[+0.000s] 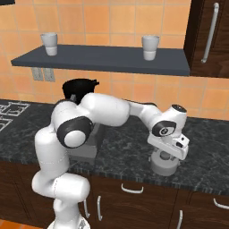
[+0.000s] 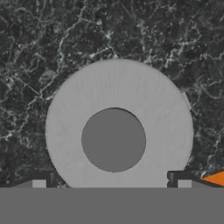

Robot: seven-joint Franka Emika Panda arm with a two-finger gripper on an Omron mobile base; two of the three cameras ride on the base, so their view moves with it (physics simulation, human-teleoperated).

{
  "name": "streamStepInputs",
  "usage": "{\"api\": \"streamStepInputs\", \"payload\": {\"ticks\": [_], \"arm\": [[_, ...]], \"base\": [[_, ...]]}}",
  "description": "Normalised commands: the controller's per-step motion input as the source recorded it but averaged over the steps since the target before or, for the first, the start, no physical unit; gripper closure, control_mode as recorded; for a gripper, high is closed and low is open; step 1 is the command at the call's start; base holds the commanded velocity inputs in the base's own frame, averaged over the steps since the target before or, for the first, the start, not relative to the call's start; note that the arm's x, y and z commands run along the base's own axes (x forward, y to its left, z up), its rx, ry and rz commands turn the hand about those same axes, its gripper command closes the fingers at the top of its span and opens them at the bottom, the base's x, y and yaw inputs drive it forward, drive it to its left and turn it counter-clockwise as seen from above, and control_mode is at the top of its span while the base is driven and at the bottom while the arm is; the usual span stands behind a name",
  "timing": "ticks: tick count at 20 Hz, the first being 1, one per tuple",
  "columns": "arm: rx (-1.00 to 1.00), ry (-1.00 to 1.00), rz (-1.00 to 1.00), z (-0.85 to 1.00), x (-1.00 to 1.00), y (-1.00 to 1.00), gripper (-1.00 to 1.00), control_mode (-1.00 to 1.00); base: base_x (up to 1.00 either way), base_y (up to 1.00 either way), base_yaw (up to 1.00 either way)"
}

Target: Close the lid blender by securely placing the lid on top.

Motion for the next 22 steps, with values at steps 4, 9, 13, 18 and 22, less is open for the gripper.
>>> {"api": "streamStepInputs", "payload": {"ticks": [4,9,13,18,22], "arm": [[0.06,-0.01,0.05,-0.11,0.15,-0.24,-1.00,-1.00],[0.02,0.00,0.05,-0.16,0.20,-0.10,-1.00,-1.00],[0.00,0.00,0.01,-0.19,0.23,0.00,1.00,-1.00],[0.00,0.00,0.00,-0.27,0.07,0.14,1.00,-1.00],[-0.01,0.00,0.00,-0.24,-0.01,0.29,1.00,-1.00]], "base": [[0.00,0.00,0.00],[0.00,0.00,0.00],[0.00,0.00,0.00],[0.00,0.00,0.00],[0.00,0.00,0.00]]}}
